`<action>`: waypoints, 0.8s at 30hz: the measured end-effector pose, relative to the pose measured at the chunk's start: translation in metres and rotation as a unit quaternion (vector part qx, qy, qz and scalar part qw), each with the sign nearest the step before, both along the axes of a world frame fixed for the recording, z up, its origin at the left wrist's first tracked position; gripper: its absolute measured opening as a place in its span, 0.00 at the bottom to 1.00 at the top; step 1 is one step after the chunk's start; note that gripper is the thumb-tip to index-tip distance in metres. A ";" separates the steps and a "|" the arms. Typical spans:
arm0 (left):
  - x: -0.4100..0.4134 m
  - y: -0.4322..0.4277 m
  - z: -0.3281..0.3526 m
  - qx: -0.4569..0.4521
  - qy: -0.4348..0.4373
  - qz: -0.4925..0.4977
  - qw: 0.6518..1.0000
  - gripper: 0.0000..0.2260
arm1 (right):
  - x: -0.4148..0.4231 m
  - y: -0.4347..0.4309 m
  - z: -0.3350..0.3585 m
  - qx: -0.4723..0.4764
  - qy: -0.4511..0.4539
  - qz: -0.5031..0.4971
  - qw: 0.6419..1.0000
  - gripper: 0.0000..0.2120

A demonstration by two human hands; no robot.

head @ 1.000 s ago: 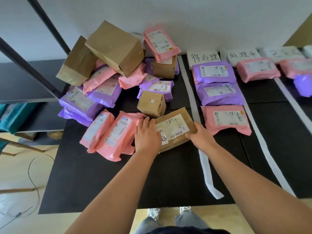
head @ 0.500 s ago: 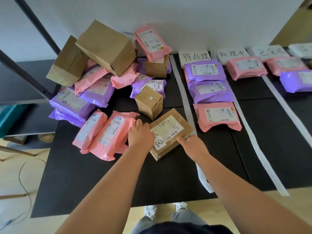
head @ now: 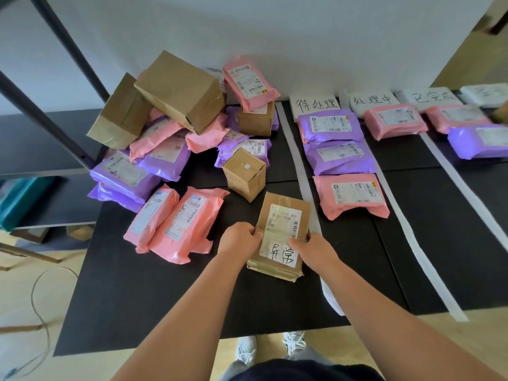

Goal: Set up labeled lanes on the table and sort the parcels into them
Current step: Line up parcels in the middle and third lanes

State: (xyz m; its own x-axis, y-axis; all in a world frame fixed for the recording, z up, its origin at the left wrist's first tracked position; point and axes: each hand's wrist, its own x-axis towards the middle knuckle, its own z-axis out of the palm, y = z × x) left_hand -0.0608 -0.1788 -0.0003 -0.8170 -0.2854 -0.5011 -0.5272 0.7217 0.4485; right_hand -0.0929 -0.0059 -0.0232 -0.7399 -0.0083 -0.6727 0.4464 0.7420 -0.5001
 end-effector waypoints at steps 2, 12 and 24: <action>-0.001 0.003 0.006 0.022 0.020 0.024 0.999 0.13 | -0.005 0.005 0.007 -0.011 0.011 -0.018 1.000 0.21; -0.017 0.015 0.079 0.216 0.218 0.204 0.930 0.12 | -0.026 0.015 0.095 -0.149 0.179 -0.106 0.967 0.20; 0.010 -0.015 0.201 0.358 0.366 0.237 0.825 0.15 | -0.010 -0.008 0.218 -0.305 0.305 -0.059 0.900 0.06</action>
State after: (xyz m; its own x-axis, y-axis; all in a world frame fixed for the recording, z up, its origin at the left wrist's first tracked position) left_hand -0.0513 -0.1943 0.2004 -0.8575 -0.5045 -0.1007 -0.0716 -0.0767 0.9945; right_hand -0.1032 -0.0139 0.1945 -0.9901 -0.1358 -0.0367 0.0073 0.2110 -0.9775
